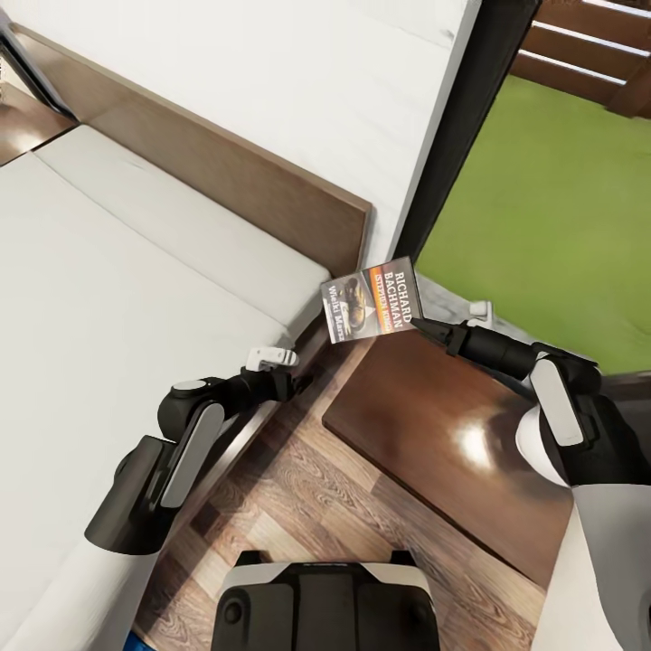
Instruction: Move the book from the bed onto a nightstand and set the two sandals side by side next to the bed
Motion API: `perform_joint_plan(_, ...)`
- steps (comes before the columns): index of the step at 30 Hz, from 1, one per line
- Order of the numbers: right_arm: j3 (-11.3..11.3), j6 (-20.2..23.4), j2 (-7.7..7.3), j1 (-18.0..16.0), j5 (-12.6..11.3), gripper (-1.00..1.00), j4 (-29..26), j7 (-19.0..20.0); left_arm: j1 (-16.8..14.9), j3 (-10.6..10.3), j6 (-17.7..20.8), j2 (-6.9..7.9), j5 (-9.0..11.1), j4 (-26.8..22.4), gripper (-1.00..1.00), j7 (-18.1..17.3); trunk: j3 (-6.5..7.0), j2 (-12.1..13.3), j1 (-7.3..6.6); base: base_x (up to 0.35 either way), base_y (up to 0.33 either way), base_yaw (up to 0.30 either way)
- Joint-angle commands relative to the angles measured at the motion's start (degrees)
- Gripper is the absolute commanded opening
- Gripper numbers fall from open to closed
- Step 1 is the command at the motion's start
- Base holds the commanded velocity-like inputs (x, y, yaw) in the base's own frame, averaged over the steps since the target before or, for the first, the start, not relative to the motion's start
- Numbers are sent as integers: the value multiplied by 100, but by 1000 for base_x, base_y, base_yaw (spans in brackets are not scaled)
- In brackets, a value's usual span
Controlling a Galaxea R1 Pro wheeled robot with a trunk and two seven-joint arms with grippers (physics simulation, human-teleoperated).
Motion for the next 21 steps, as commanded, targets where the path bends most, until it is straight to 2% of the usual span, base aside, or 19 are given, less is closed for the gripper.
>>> perform_joint_plan(1, 0, 34, 1, -3, -24, -100, 0, 1, -4, -3, 20, 3, -14, -5, 100, -17, -14, -49, 25, 0, 0, 0)
perform_joint_plan(12, 8, 30, 9, -3, -24, -100, -3, 3, -4, 2, 18, 4, -29, -5, 100, -16, -109, -490, 267, -8, 0, 0)
perform_joint_plan(21, 6, 30, 8, -3, -23, -100, -1, 6, -4, -5, 16, 4, -39, -5, 100, -16, -187, -851, 464, -252, 0, 0)
